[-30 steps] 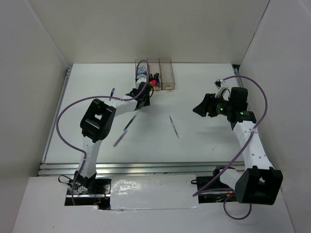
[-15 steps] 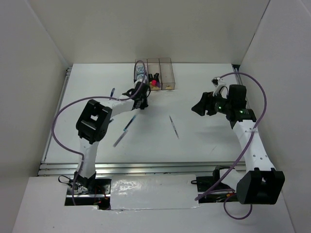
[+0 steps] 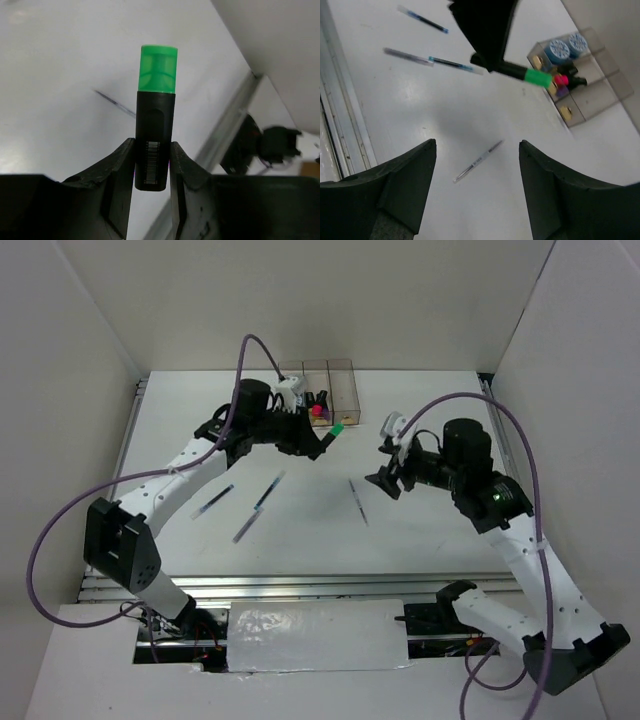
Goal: Sort the stationery into containers
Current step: Pass the stationery from the left arm to the right
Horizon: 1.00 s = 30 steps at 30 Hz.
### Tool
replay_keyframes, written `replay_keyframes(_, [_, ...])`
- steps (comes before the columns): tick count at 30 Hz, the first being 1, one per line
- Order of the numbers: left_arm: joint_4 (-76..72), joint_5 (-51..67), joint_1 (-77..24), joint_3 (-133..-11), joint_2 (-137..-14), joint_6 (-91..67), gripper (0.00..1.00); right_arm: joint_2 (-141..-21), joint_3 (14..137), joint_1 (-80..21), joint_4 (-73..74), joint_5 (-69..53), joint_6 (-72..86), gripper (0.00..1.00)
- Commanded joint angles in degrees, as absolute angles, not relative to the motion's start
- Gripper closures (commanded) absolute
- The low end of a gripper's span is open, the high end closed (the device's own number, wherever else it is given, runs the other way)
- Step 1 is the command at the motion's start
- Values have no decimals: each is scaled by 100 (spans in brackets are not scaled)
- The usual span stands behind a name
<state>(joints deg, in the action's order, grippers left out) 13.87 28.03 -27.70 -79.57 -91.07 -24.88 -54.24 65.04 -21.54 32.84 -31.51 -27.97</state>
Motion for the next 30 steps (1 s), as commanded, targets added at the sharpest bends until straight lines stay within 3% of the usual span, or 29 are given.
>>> replay_keyframes(1, [2301,4498,-2742,-7813,-9237,-1987,100,-5143,6294,-3004,3279,-2541,-3813,27])
replay_keyframes(5, [2960,4772,-2786,-7901,-9316,-1408,100,-4879,5829,-3997,3200,-2014,-4813,20])
replay_keyframes(10, [3734,4948,-3005,-8007,-9387,-950,100,-4737,5406,-4771,3331,-1810,-5633,21])
replay_keyframes(19, [5271,5405,-3357,-8648,-9826,-70,100,-4974,5062,-5089,3032,-2047,-5819,29])
replay_keyframes(30, [5388,5370,-3516,-8886,-9976,79,100,-5581,5151,-5142,3033,-2153,-5739,40])
